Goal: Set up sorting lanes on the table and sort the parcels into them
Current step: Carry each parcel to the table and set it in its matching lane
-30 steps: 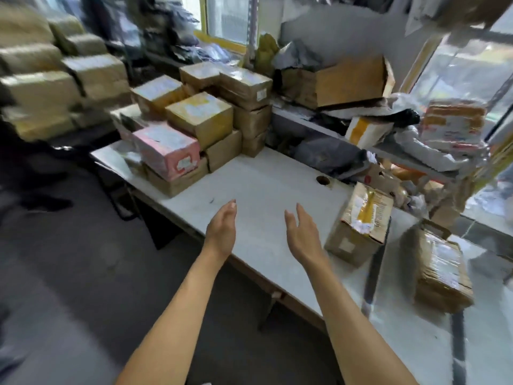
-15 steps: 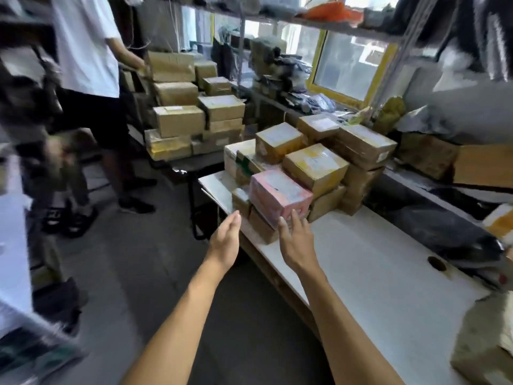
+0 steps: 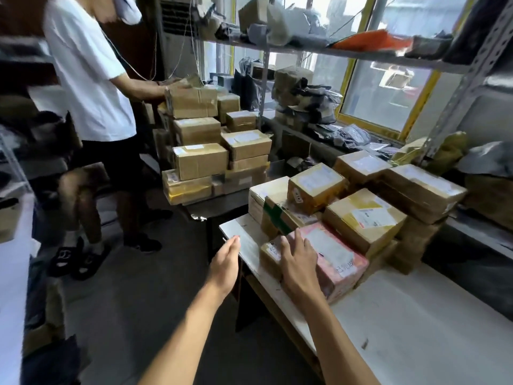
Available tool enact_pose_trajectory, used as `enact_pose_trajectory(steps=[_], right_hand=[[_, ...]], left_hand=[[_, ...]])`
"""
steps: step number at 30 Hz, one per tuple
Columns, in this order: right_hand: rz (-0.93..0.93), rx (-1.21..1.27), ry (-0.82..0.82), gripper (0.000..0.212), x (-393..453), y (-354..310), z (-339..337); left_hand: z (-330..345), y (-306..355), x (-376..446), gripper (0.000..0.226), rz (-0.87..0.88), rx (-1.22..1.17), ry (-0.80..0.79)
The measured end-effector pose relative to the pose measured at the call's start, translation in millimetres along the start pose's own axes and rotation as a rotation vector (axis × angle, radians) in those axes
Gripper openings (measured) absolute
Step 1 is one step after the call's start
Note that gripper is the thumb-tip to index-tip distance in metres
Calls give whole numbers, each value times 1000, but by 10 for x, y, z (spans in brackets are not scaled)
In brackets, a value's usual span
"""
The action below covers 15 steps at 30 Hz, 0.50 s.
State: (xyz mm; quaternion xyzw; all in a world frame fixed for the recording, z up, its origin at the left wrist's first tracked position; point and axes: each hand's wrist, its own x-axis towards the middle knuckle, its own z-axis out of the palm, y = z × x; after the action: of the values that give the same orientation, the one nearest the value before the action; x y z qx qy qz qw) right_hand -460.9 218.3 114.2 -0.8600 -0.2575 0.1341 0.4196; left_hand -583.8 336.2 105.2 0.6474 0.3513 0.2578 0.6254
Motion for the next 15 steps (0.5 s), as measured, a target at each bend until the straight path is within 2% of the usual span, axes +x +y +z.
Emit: enact_pose_trajectory(steps=[5, 15], right_hand=[[49, 55, 99, 66, 612, -193, -71], [184, 135, 382, 70, 1699, -328, -202]], left_hand=[[95, 255, 827, 58, 29, 33, -144], [702, 722, 2174, 51, 75, 12, -410]])
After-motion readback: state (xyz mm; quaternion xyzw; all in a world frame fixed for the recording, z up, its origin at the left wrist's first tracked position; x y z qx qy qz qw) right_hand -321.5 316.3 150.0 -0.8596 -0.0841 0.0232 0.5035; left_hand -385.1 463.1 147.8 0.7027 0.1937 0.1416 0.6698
